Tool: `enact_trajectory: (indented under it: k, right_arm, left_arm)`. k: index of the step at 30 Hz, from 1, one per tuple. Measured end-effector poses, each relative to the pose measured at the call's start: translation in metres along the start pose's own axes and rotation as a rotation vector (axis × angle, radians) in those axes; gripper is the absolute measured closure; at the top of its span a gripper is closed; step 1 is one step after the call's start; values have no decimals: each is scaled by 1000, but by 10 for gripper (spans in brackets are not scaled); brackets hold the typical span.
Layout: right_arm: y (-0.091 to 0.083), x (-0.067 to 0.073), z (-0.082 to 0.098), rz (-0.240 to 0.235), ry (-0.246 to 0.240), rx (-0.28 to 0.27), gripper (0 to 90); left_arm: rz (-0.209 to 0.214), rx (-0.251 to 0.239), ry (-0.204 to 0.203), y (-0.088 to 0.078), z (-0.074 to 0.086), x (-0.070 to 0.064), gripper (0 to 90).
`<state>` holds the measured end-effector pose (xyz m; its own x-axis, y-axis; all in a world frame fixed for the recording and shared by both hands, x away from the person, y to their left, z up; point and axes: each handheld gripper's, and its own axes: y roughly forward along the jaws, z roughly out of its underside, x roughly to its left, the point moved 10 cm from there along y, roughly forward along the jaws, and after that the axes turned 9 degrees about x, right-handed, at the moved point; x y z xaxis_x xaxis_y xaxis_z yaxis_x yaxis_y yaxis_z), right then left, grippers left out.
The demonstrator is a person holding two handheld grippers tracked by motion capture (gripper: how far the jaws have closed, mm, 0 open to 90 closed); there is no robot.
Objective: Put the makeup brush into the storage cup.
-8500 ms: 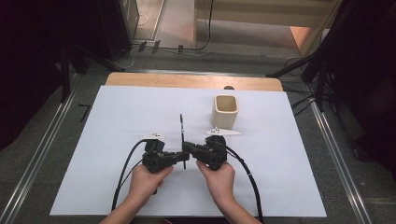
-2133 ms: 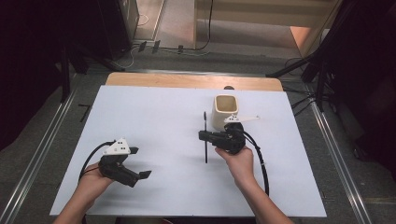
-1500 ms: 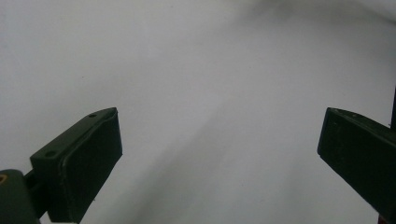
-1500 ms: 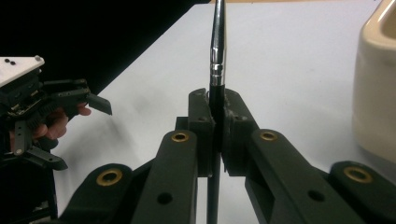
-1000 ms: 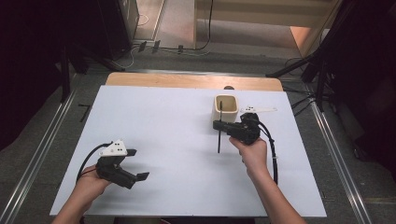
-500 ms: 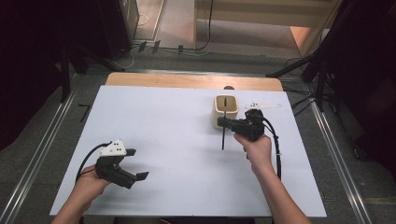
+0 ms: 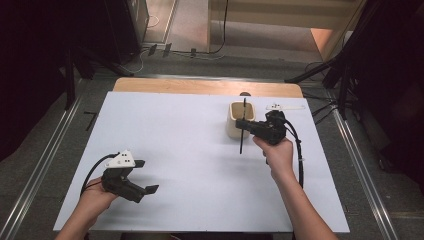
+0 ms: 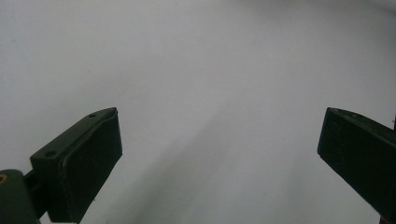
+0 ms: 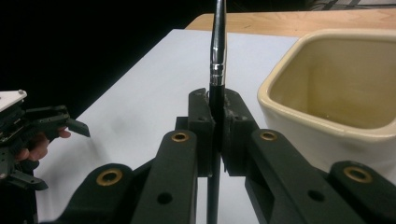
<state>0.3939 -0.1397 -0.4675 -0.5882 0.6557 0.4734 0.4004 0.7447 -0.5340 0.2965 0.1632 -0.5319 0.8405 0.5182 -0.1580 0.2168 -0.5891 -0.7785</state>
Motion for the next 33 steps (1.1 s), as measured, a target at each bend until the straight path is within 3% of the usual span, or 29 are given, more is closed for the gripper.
enact_trajectory:
  k: [16, 24, 30, 33]
  right_arm:
    - [-6, -10, -25, 43, -18, -19, 857]
    - [-8, -10, -40, 27, -26, -26, 857]
    - [-8, -17, -50, 27, -7, -19, 857]
    - [-7, -19, -56, 38, -7, -12, 857]
  left_arm:
    - [-4, 12, 4, 1, 2, 0, 0]
    - [0, 18, -1, 2, 4, 0, 0]
    - [2, -6, -13, -1, 2, 1, 0]
    - [1, 11, -6, 0, 4, 0, 1]
